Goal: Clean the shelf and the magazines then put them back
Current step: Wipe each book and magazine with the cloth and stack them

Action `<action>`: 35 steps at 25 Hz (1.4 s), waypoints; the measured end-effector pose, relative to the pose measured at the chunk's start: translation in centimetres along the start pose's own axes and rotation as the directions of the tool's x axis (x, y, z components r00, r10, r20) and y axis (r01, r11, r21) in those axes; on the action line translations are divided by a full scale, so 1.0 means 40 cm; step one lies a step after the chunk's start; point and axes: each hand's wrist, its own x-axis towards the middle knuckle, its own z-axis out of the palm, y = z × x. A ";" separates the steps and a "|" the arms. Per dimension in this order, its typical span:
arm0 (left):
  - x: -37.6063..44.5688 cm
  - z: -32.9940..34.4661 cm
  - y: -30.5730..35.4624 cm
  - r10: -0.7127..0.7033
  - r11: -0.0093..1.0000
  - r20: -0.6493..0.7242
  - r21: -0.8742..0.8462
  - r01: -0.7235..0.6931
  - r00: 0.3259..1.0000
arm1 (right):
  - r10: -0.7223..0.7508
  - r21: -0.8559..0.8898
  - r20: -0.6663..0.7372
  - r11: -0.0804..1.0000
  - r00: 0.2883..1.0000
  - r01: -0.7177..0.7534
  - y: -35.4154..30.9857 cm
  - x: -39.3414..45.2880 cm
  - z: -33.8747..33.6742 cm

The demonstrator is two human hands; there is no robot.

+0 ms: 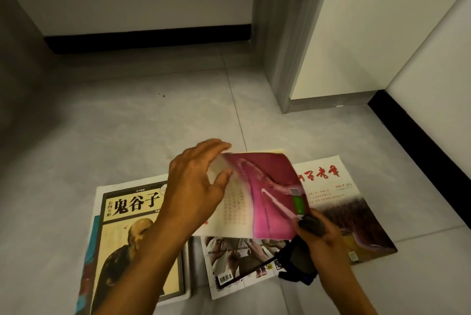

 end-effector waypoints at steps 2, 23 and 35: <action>-0.008 0.013 -0.031 -0.126 0.991 -0.032 -0.040 0.124 0.992 | 0.181 0.219 -0.163 0.965 0.970 -0.143 0.058 0.025 -0.041; -0.274 0.267 -0.254 -0.249 0.926 0.525 0.374 0.043 0.814 | 0.330 -0.076 -0.244 0.931 0.912 -0.357 0.109 -0.027 -0.005; -0.285 0.278 -0.309 -0.217 0.950 0.603 0.312 0.024 0.768 | -0.257 -0.766 0.284 0.519 0.924 0.380 0.325 -0.008 0.242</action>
